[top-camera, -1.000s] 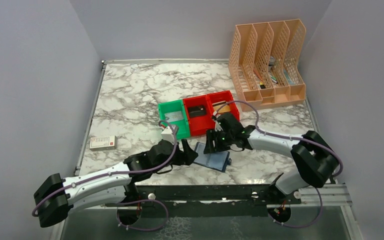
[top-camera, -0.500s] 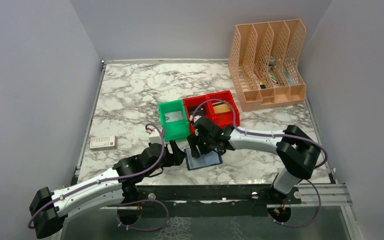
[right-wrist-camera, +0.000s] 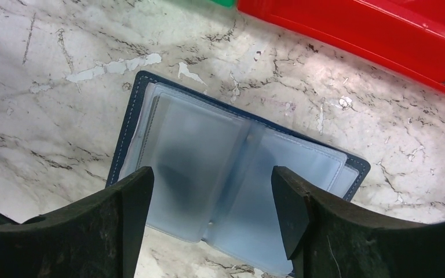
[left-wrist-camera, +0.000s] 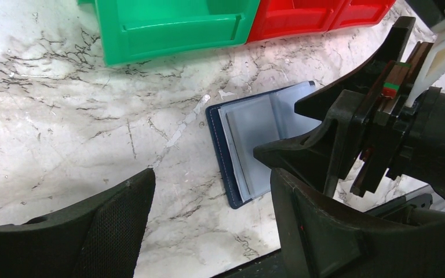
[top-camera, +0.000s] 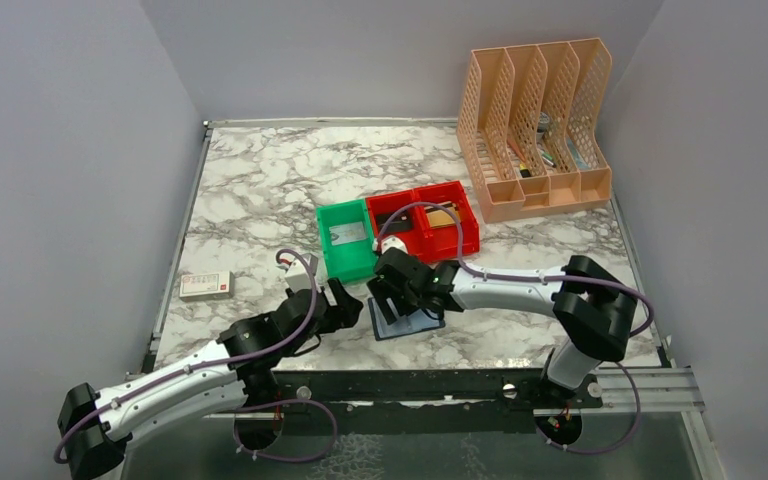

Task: Take the credit cards out of the card holder

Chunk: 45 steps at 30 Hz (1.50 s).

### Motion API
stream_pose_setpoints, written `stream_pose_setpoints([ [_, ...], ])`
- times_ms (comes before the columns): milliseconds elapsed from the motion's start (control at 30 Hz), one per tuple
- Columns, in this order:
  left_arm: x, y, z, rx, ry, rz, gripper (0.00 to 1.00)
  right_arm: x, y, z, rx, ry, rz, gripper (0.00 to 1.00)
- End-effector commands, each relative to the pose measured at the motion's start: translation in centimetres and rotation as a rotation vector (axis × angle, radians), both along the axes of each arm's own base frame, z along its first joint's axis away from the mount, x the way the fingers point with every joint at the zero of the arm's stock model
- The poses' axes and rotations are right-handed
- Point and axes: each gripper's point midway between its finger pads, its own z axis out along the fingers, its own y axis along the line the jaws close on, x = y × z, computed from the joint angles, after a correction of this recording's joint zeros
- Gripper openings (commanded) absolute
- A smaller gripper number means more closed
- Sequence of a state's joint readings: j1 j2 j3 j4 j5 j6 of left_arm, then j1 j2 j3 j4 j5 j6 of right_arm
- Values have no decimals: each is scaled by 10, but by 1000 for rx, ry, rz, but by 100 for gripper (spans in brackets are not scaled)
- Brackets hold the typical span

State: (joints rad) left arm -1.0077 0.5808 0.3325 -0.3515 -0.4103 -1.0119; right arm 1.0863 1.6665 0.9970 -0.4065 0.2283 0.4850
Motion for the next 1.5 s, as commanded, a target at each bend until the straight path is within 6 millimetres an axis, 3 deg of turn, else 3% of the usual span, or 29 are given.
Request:
stream_pose_setpoints([
  [0,4,8,3,-1,-7,48,75,9,11,7,19,-25,-17,76],
  [300,6,17,5,-18,-23,96,75,8,25,11,57,-11,10,71],
  [500,4,18,1,-1,-11,95,75,4,30,-1,50,19,31,68],
  [967,1,4,-4,-5,8,32,76,5,-3,-42,-144,7,-34,74],
  [1167,2,-1,-7,-1,19,16,76,3,-3,-46,-147,9,-33,57],
  [1467,0,-15,-12,-9,35,-37,76,-2,12,-41,6,114,-7,43],
])
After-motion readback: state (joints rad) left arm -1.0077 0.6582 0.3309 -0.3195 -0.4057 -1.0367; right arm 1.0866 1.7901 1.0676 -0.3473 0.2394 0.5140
